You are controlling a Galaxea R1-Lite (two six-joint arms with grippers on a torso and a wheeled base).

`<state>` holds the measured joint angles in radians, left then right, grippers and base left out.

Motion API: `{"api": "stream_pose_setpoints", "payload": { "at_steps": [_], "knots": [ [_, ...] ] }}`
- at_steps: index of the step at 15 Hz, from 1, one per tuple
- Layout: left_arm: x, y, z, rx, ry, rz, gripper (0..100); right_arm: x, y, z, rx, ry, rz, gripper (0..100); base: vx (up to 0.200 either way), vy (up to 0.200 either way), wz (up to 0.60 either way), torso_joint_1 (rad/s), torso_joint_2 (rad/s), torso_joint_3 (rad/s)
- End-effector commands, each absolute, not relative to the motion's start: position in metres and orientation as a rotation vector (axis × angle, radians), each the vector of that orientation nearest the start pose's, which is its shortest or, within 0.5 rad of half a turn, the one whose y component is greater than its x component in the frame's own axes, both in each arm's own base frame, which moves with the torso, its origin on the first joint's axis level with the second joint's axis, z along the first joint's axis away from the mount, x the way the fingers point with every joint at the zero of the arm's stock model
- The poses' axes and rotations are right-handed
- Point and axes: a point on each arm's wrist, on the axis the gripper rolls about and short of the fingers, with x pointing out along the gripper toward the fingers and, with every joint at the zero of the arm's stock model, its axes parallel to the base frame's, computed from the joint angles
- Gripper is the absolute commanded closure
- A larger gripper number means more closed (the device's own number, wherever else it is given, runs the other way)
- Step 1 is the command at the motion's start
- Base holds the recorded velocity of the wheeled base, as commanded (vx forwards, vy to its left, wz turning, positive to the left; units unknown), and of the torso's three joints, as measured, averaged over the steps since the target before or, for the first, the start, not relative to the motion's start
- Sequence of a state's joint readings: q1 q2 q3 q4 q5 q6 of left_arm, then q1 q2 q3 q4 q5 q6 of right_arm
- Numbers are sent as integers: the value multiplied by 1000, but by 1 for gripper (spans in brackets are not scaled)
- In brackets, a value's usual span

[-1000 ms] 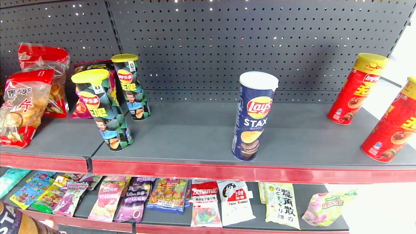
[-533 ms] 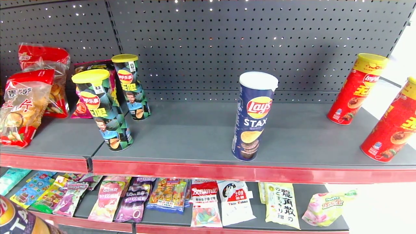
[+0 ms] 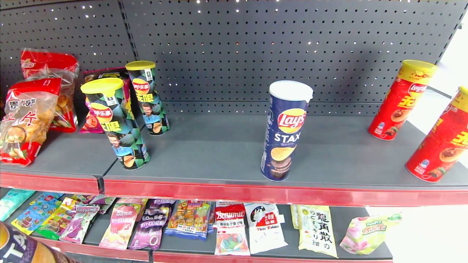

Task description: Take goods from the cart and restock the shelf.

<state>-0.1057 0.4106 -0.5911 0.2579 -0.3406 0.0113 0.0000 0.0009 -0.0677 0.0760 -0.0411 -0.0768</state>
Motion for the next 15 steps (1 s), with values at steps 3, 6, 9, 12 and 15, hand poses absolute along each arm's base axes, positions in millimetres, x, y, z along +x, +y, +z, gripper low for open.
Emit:
{"api": "stream_pose_setpoints", "payload": {
  "at_steps": [3, 6, 9, 12, 15],
  "knots": [
    [-21, -5, 217, 5, 57, -444, 100, -26, 0, 83, -26, 0, 12, 0, 0, 0, 0, 0, 0, 0],
    [-19, -5, 220, 7, 37, -445, 100, -24, 0, 78, -43, 10, 23, 0, 0, 0, 0, 0, 0, 0],
    [-19, -6, 218, 6, 39, -447, 100, -23, 0, 76, -15, 2, 0, 0, 0, 0, 0, 0, 0, 0],
    [-18, -6, 213, 4, 51, -447, 100, -23, 0, 75, -15, 3, 6, 0, 0, 0, 0, 0, 0, 0],
    [-17, -6, 213, 3, 58, -448, 100, -23, 0, 75, -15, 3, 9, 0, 0, 0, 0, 0, 0, 0]
  ]
}}
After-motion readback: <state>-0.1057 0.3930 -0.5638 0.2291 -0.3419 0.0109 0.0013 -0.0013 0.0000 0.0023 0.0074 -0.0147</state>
